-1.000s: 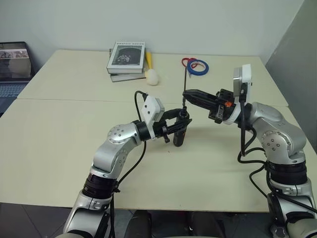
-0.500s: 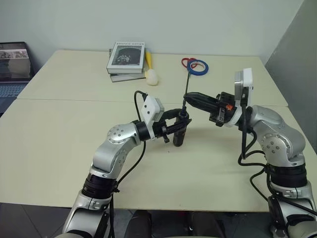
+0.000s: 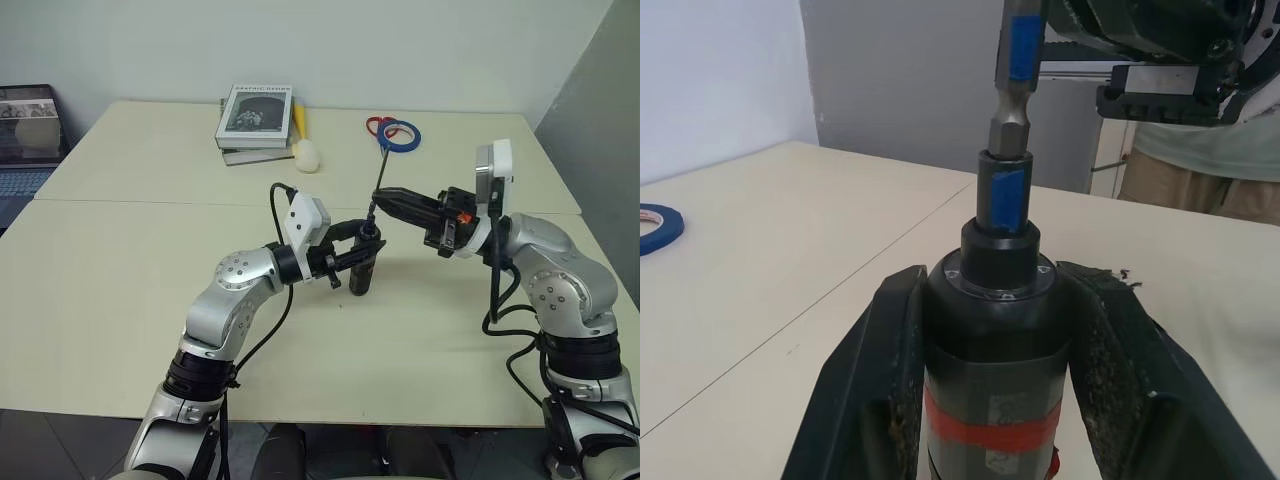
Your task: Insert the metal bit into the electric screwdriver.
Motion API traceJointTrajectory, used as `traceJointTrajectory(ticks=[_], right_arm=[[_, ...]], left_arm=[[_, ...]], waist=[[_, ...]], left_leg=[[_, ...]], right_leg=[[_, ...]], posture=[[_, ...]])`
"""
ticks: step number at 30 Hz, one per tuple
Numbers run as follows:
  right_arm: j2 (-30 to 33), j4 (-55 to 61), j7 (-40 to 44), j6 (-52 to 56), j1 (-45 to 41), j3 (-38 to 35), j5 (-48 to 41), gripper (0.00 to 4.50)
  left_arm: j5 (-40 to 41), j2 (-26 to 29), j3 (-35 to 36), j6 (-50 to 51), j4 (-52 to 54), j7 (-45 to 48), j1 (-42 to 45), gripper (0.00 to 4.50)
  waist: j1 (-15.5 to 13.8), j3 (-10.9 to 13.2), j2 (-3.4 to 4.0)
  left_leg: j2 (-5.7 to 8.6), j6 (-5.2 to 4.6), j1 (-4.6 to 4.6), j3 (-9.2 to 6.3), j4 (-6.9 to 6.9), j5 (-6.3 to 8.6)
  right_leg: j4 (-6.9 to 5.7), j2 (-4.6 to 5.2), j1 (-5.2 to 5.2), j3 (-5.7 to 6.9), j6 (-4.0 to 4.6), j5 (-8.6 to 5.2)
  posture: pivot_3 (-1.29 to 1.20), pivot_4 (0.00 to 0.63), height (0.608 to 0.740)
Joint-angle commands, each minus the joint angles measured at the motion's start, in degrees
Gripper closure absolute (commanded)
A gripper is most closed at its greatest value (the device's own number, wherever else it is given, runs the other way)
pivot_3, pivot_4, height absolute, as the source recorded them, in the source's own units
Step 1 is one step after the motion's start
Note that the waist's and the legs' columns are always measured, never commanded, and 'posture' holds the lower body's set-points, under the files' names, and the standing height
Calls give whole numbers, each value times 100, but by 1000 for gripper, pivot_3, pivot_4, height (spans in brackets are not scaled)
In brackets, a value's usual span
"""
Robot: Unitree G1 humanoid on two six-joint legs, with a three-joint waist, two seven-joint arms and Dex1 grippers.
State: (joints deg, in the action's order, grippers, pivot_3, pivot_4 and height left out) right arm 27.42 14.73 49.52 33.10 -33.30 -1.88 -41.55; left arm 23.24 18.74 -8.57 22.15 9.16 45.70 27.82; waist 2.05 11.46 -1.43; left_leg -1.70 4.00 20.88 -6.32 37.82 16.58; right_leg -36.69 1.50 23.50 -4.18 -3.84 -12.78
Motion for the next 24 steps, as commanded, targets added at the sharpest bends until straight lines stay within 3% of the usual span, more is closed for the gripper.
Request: traceJointTrajectory(ticks=[1,24], right_arm=[[69,108,6,52,-65,-77,-54,4500],[161,330,-176,301,-286,-218,-249,4500]], left_arm=[[-65,79,16,21,80,-13,-13,2864],[-176,90,-121,-41,3,3,-17,2864]], waist=[[0,0,0],[0,1,0]], left_leg=[[0,0,0,0,0,0],[0,0,2,0,-2,0]], right_leg=[[0,0,0,0,0,0],[4,0,2,0,2,-1]], posture=[[0,150,740],[0,150,740]])
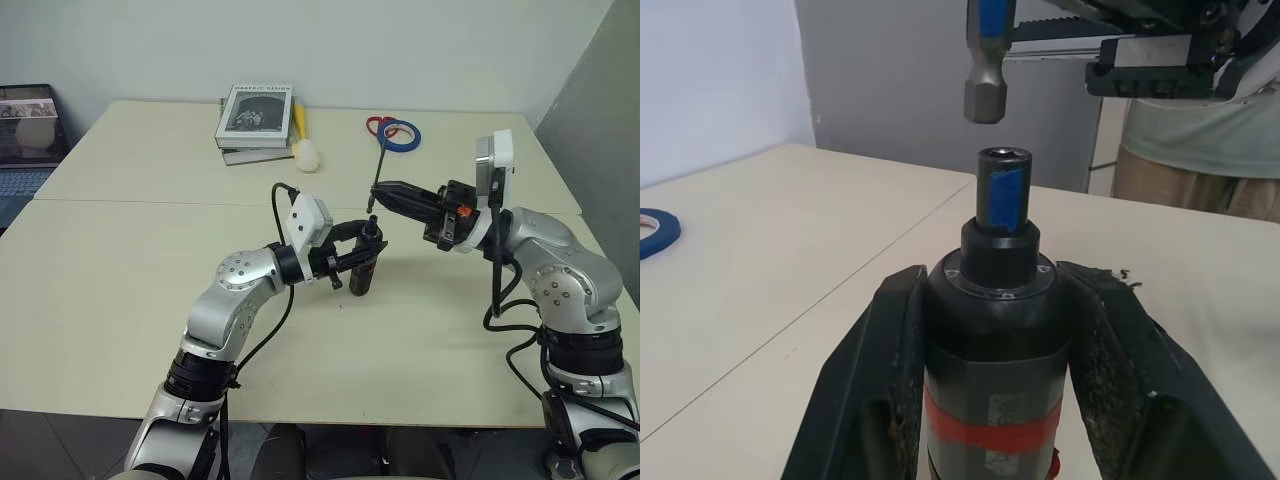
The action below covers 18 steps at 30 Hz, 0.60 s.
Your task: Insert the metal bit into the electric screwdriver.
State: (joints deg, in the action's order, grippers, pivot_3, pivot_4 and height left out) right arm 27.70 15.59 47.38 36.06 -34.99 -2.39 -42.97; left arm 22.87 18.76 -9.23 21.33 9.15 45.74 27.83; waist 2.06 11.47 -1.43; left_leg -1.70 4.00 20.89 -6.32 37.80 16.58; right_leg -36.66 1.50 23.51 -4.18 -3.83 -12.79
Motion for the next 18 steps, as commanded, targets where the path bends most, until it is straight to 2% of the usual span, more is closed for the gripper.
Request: traceJointTrajectory(ticks=[1,18], right_arm=[[161,246,54,15,-111,-161,-99,4500],[413,283,144,114,-52,-159,-106,4500]], left_arm=[[-139,89,-56,40,0,-1,-17,2864],[-146,90,-69,36,-18,5,-18,2864]], waist=[[0,0,0],[0,0,0]], left_leg=[[0,0,0,0,0,0],[0,0,1,0,-1,0]], right_leg=[[0,0,0,0,1,0],[2,0,0,0,23,-14]], posture=[[0,150,740],[0,150,740]])
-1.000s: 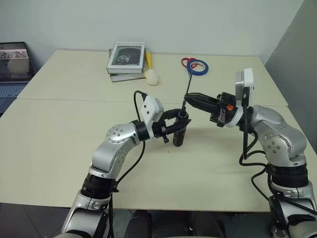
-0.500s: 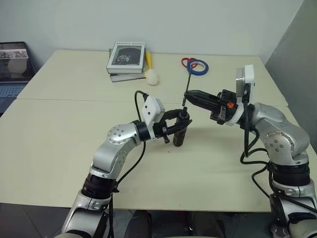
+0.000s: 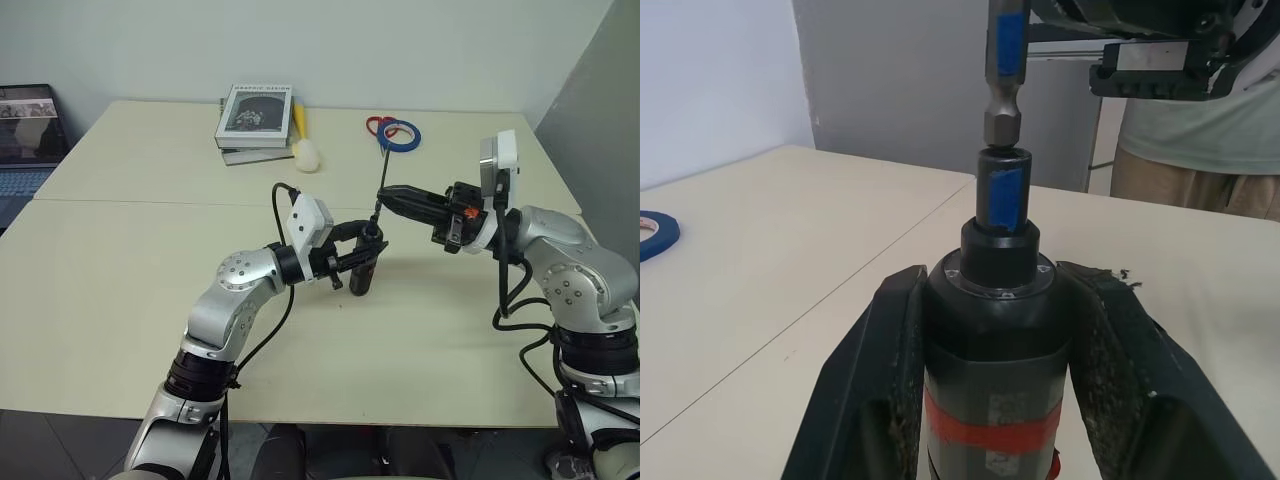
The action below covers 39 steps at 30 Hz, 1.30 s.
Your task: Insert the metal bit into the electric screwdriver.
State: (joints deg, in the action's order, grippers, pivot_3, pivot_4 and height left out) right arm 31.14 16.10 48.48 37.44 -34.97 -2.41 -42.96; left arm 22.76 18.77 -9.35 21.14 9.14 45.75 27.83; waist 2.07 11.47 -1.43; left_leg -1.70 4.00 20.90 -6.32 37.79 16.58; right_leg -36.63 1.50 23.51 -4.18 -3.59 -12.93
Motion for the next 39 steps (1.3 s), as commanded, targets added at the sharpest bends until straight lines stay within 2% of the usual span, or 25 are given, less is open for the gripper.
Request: traceJointTrajectory(ticks=[1,39], right_arm=[[61,241,29,-25,-48,-152,-106,4500],[-88,142,54,-159,-105,10,80,4500]], left_arm=[[-136,88,-60,55,-14,4,-22,2864],[-135,93,-88,89,30,-10,-61,2864]], waist=[[0,0,0],[1,0,0]], left_leg=[[0,0,0,0,0,0],[0,0,0,0,-1,0]], right_leg=[[0,0,0,0,0,0],[4,0,0,0,1,-1]], posture=[[0,150,740],[0,150,740]])
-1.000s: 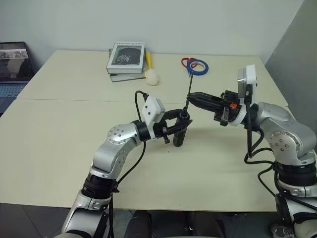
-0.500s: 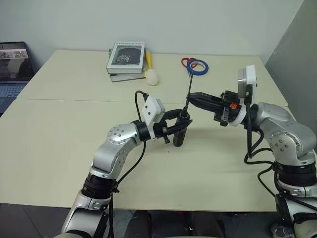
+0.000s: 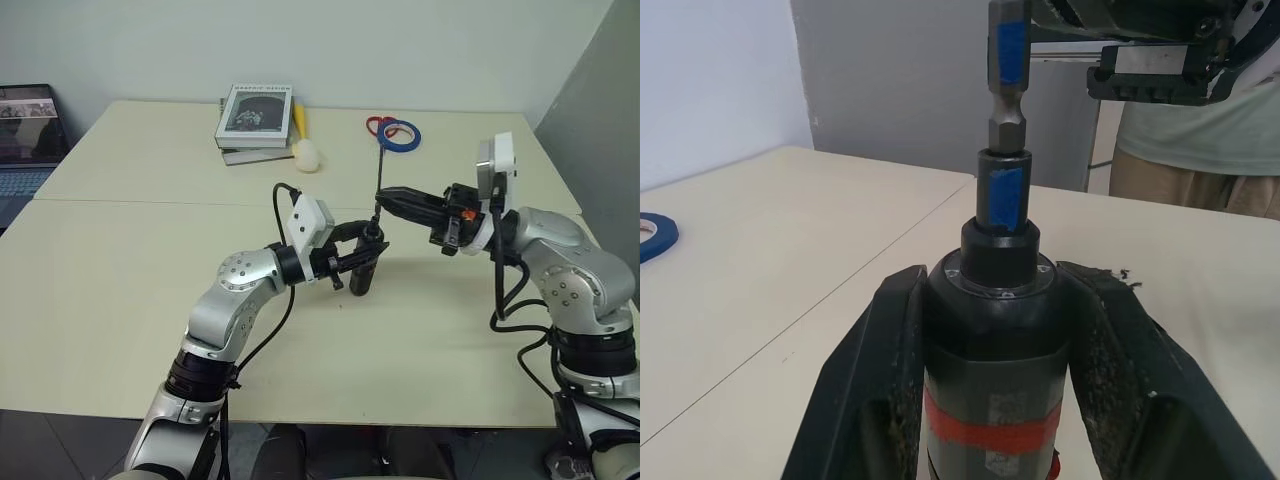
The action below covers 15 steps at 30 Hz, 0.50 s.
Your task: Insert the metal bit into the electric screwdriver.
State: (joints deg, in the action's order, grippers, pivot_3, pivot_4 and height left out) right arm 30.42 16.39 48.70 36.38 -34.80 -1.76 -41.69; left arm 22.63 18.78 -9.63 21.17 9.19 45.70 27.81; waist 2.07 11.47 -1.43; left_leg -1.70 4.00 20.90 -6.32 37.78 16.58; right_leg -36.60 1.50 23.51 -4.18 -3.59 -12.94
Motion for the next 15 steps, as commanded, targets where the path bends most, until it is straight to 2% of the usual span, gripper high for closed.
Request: traceJointTrajectory(ticks=[1,15], right_arm=[[-17,115,30,-50,-125,-56,-50,4500],[73,156,87,-8,-24,-58,-50,4500]], left_arm=[[-124,93,-60,85,21,-4,-58,2864],[-137,100,-64,68,-2,8,-53,2864]], waist=[[0,0,0],[0,0,0]], left_leg=[[0,0,0,0,0,0],[0,0,1,0,-2,0]], right_leg=[[0,0,0,0,0,0],[6,0,0,0,-1,0]], posture=[[0,150,740],[0,150,740]])
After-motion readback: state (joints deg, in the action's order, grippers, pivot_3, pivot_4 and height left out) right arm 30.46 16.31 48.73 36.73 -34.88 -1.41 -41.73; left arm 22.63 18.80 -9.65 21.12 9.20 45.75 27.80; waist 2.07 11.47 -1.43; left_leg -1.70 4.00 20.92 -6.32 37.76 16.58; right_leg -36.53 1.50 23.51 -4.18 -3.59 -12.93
